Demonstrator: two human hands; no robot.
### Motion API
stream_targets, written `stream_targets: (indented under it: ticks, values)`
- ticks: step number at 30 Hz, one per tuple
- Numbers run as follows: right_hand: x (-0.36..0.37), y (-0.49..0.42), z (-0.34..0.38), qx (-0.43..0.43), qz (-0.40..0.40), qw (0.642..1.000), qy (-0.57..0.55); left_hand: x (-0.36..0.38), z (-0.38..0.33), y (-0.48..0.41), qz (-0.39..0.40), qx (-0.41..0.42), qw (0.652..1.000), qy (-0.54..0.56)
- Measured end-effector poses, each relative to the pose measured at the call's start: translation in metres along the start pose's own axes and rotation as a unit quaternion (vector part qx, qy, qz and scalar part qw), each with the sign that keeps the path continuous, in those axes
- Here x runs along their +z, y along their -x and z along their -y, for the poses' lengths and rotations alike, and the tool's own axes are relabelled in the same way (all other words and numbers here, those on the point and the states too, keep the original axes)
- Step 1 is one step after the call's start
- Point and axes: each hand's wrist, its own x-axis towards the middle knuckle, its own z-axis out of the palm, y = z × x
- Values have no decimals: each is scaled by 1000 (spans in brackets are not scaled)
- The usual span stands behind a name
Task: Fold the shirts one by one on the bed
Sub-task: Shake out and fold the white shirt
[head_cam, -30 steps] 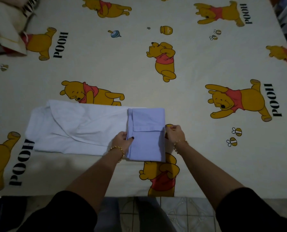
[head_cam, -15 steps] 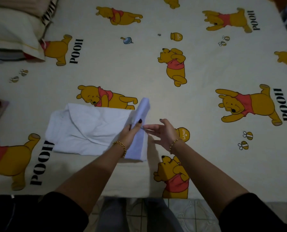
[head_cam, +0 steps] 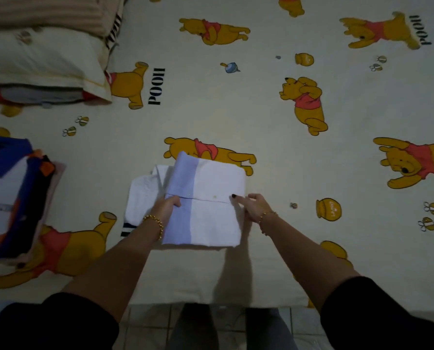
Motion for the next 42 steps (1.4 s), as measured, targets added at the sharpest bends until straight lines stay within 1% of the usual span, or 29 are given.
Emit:
stream_targets:
  ticks: [1,3,5,7,9,11,13,15,17,18,22,24,26,28,29,30,31,32,34,35,36,37,39,40,42]
  values:
    - [13,0,1,7,1,1000,5,-15,0,-7,-4,-3,1000,-12]
    - [35,5,6,19,-1,1000,6,-38,4,-21,-15,14,997,-77]
    - [51,4,7,32,-14,999,6,-55,12,-34,-34,46,984,-167]
    - [61,6,11,22,-23,999,-19,-65,19,-43,-53,65,972,-218]
    - [67,10,19,-7,-45,998,-38,-69,21,-46,-55,80,968,-233]
    - [70,14,31,-51,-74,996,-20,-67,17,-47,-52,87,966,-238]
    - [66,20,48,-102,-94,990,20,-63,9,-46,-51,88,966,-237]
    - [55,25,69,-163,-116,976,86,-56,-2,-44,-49,91,971,-217]
    - [37,34,92,-238,-146,944,178,-46,-17,-41,-39,108,973,-198]
    - [27,39,105,-275,-168,920,224,-40,-26,-39,-34,122,973,-195]
    - [-7,54,153,-377,-257,819,347,-10,-62,-23,-19,179,965,-192]
    - [-17,60,171,-417,-287,759,408,4,-77,-15,-21,200,961,-188]
    - [-24,63,178,-463,-304,699,453,16,-86,-7,-31,220,957,-185]
    - [-26,61,167,-490,-287,664,486,26,-86,1,-42,224,951,-209]
    - [-25,56,152,-498,-273,657,496,30,-81,4,-48,221,947,-228]
    - [-24,49,133,-504,-255,656,500,34,-74,6,-57,217,943,-246]
    - [-21,43,109,-494,-227,672,503,37,-65,7,-65,210,941,-258]
    - [-17,39,82,-457,-181,701,517,40,-54,9,-69,204,941,-263]
    - [-12,32,26,-339,-75,758,552,46,-30,11,-66,180,945,-266]
    - [-13,29,4,-289,-27,772,565,51,-17,10,-66,168,946,-270]
    - [-15,26,-12,-267,-2,778,568,56,-7,10,-65,159,946,-274]
    - [-18,22,-23,-275,4,784,557,61,2,8,-64,153,948,-273]
    - [-25,12,-27,-332,-29,801,497,71,12,6,-70,157,947,-271]
    - [-30,6,-23,-349,-59,811,465,77,14,3,-81,171,943,-273]
    - [-43,-3,-15,-326,-138,842,407,88,8,-1,-125,209,925,-290]
